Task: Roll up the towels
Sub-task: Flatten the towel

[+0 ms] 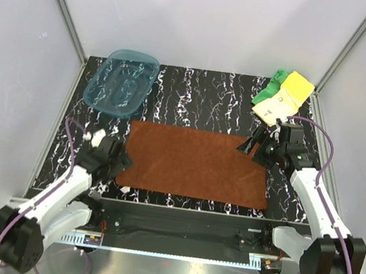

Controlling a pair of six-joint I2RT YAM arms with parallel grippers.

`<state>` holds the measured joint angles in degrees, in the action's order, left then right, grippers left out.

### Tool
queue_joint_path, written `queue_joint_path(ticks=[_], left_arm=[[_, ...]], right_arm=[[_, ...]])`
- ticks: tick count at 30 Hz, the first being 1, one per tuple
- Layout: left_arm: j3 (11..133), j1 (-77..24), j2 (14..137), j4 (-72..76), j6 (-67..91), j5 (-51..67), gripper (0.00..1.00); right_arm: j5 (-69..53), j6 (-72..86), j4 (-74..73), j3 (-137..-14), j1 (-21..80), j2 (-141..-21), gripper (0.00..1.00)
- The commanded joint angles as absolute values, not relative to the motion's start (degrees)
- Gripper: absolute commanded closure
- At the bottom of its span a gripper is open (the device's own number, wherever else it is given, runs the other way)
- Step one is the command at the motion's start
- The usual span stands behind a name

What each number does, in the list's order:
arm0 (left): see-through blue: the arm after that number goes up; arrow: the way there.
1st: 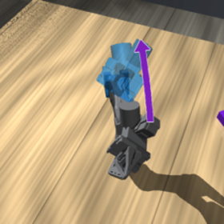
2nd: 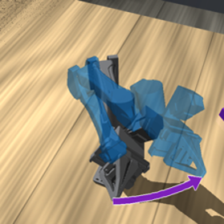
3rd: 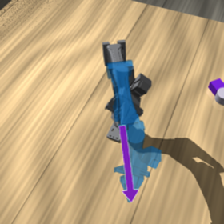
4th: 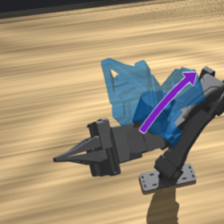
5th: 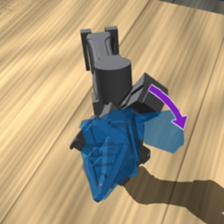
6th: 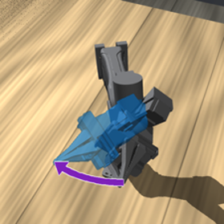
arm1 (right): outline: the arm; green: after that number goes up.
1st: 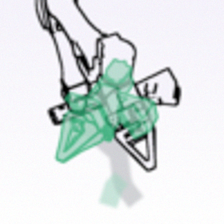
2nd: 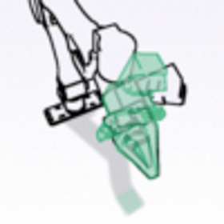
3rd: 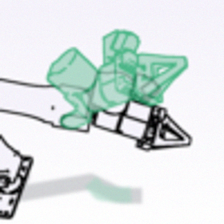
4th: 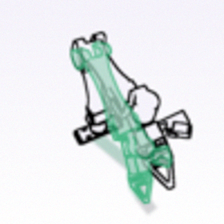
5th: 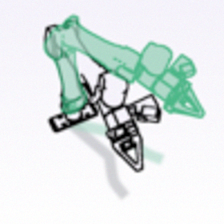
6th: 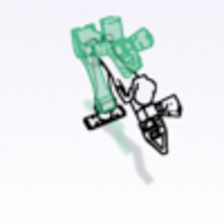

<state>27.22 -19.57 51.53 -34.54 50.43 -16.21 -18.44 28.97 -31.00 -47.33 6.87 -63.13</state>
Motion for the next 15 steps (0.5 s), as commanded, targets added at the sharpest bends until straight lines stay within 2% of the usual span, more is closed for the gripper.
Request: queue_joint_path(ticks=[1,3,7,11,15], left_arm=[[20.76,-19.69,46.77,-31.83,57.21,-7.31,0.2],[16.88,-19.69,42.29,-29.35,59.49,-5.46,0.28],[14.94,-20.21,35.6,-31.11,61.43,-6.5,0.34],[17.4,-20.21,36.73,-36.9,60.91,-9.23,0.35],[18.2,-20.21,39.55,-37.79,60.29,-6.52,0.36]], right_arm=[[-17.58,29.36,-33.04,-48.08,7.38,-59.95,0.16],[-17.58,28.83,-33.83,-48.08,7.38,-59.5,0.16],[-19.16,29.18,-34.36,-48.6,7.38,-59.24,0.16],[-18.72,28.74,-34.89,-49.04,7.47,-58.71,0.16],[-18.63,28.65,-35.68,-49.04,7.38,-58.62,0.17]])
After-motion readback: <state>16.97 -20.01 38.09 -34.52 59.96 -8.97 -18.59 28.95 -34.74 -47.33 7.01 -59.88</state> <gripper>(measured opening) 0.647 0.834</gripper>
